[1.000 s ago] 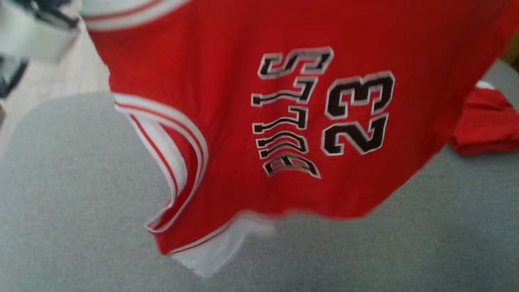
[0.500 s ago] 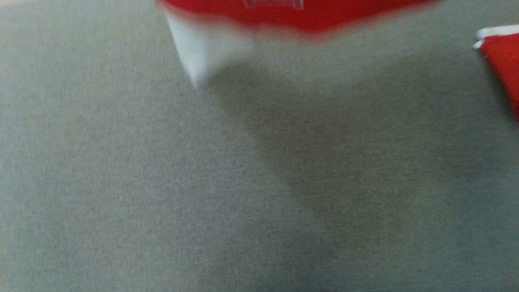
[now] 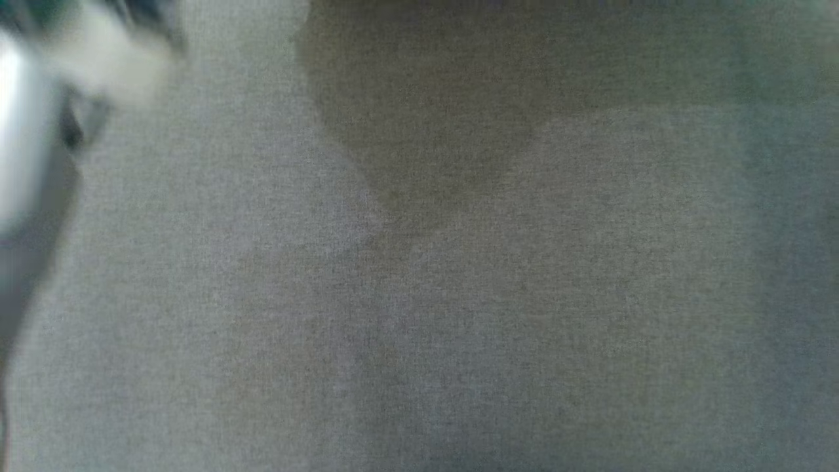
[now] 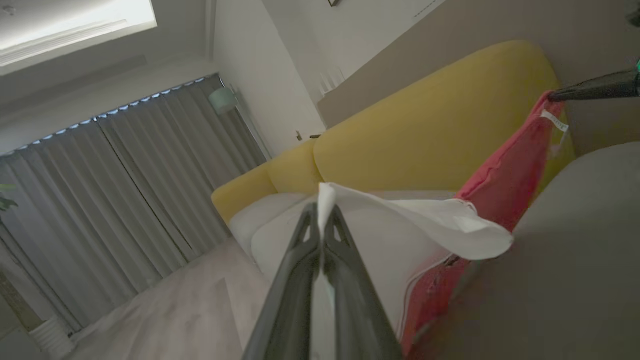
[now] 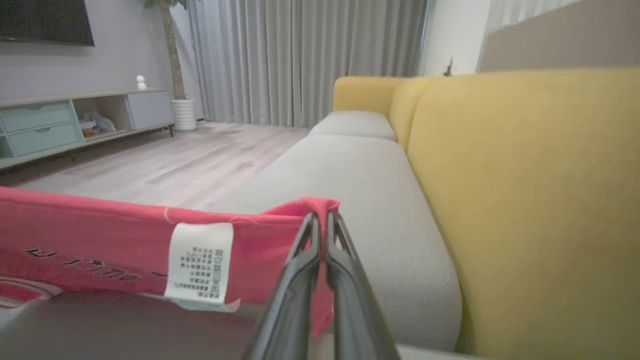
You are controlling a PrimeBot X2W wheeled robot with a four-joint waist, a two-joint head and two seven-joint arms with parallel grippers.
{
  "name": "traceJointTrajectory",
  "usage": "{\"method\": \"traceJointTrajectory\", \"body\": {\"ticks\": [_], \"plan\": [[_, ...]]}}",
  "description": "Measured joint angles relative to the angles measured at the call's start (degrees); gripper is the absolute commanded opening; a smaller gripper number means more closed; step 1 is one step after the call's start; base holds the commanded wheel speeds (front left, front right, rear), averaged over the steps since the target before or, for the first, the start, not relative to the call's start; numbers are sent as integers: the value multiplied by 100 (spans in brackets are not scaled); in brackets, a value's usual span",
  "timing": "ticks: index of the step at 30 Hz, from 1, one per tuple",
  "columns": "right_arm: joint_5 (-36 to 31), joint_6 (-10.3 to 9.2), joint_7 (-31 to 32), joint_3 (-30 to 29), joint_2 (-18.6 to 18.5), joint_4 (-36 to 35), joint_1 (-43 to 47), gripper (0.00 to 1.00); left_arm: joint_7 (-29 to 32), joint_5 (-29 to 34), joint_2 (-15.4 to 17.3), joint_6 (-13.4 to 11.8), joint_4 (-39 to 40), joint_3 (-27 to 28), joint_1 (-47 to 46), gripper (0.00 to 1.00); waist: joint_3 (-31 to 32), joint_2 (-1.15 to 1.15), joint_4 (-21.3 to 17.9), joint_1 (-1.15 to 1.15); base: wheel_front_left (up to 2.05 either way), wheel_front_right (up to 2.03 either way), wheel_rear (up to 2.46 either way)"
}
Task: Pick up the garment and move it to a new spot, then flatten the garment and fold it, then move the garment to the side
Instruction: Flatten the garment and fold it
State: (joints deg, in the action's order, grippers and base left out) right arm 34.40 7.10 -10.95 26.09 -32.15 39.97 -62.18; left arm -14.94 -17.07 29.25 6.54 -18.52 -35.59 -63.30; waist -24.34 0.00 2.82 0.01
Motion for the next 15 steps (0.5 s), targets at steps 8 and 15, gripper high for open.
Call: {"method": "traceJointTrajectory", "body": {"ticks": [8,15], "plan": [[472,0,-231,55,82,41,1832,0,1,-12,166,-257,865,48,2814,0,478,0,-50,-2,0,0,0],[378,0,-320,-417,99,-382,3741,0,7,-101,253,-600,1432,63,5123,0,1080,1,-112,-3,0,0,0]]}}
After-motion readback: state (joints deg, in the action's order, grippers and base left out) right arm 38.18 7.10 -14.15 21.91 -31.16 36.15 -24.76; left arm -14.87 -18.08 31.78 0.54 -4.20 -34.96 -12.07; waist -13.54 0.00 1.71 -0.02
